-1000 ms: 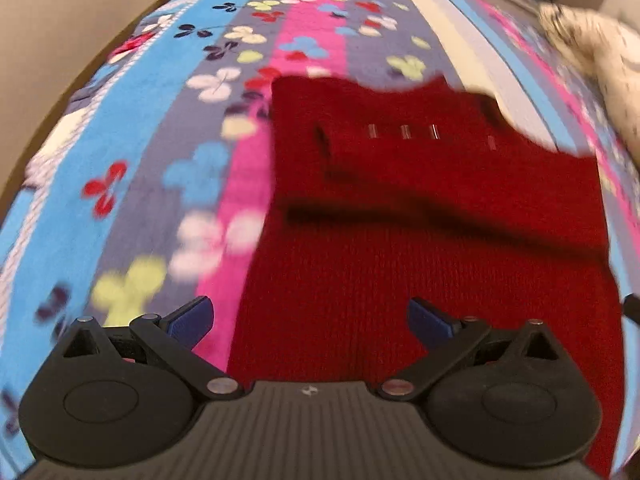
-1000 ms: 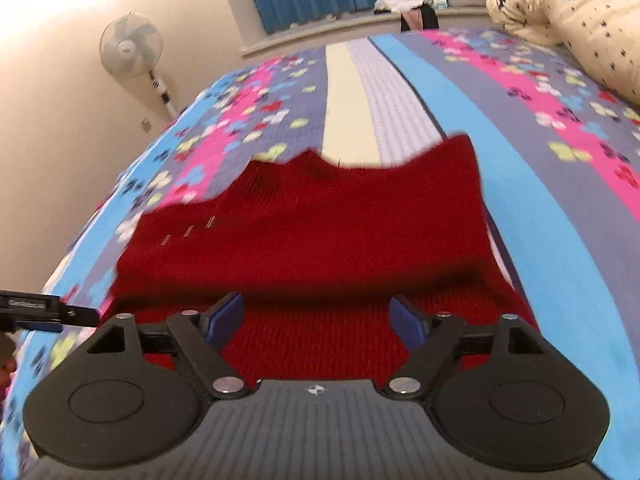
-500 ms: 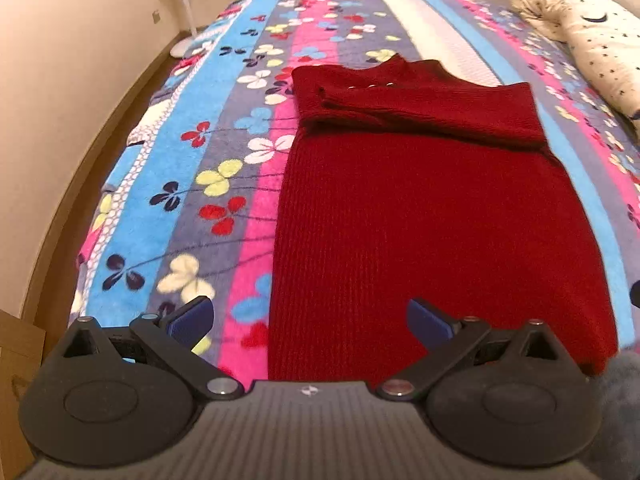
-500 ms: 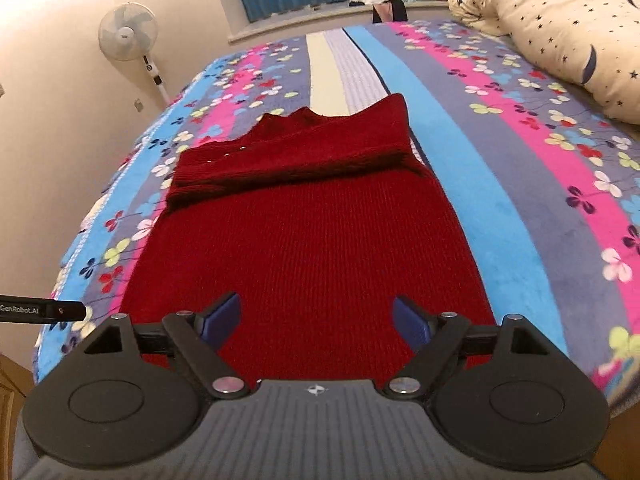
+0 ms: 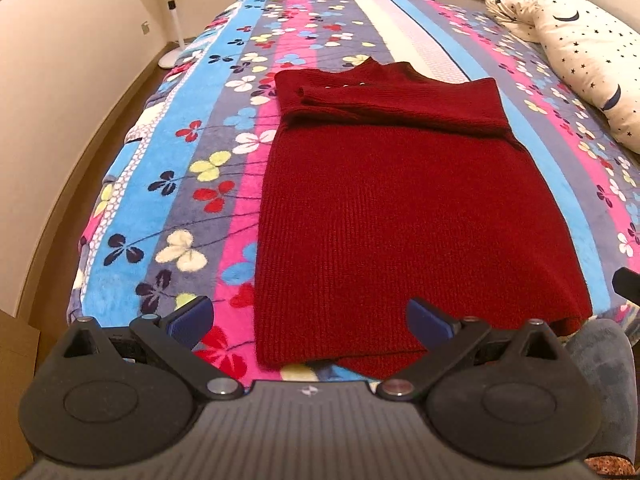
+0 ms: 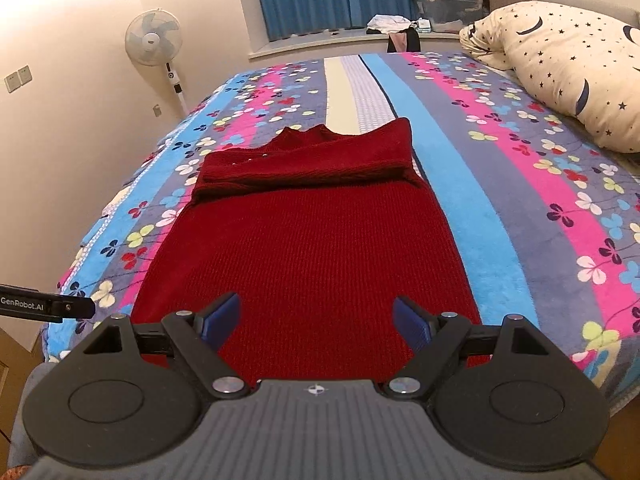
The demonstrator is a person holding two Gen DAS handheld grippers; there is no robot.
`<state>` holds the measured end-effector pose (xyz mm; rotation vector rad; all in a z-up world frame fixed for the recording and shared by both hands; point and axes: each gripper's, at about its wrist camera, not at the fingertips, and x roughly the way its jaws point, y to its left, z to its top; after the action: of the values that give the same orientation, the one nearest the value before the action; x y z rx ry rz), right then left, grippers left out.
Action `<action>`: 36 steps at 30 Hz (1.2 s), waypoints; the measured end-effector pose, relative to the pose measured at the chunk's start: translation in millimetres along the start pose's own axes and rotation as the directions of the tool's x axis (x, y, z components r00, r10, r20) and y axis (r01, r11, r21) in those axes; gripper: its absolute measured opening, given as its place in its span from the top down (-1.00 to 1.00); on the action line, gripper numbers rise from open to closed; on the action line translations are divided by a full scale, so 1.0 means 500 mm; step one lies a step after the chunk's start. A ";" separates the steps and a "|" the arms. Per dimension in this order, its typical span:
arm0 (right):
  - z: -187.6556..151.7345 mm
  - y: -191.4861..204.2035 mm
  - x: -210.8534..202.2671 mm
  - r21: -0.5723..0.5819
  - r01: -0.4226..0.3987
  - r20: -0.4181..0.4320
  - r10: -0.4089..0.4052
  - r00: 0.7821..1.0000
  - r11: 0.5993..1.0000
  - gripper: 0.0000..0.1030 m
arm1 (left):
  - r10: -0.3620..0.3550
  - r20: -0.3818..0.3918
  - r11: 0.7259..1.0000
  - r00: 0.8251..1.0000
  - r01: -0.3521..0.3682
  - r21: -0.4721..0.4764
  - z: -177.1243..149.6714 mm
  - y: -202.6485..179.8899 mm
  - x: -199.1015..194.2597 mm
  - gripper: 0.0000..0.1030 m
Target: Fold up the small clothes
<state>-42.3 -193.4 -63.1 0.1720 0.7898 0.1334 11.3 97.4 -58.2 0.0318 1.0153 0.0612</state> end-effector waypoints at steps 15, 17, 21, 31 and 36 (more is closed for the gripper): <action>0.009 -0.011 0.029 0.019 0.014 -0.046 -0.013 0.999 1.000 -0.65 | -0.022 -0.059 1.000 0.998 0.023 0.015 0.015 -0.007 0.050 -1.00; 0.009 -0.016 0.040 0.030 0.021 -0.057 -0.020 0.998 0.999 -0.65 | -0.016 -0.073 1.000 0.997 0.017 0.023 0.019 -0.009 0.064 -1.00; 0.009 -0.029 0.065 0.045 0.040 -0.089 -0.035 0.995 0.998 -0.65 | -0.008 -0.101 0.999 0.995 0.012 0.033 0.025 -0.011 0.092 -1.00; 0.003 -0.079 0.153 0.046 0.041 -0.164 -0.033 0.986 0.998 -0.71 | 0.040 -0.196 0.998 0.980 -0.030 0.054 0.036 -0.005 0.222 -1.00; -0.010 -0.187 0.245 0.103 0.137 -0.249 -0.108 0.963 0.985 -0.71 | 0.135 -0.163 0.990 0.977 -0.129 0.050 0.035 0.050 0.318 -1.00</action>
<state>44.6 -261.8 -170.4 0.2225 1.0512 -0.0116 109.0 133.1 -182.3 0.1317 1.1801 0.1674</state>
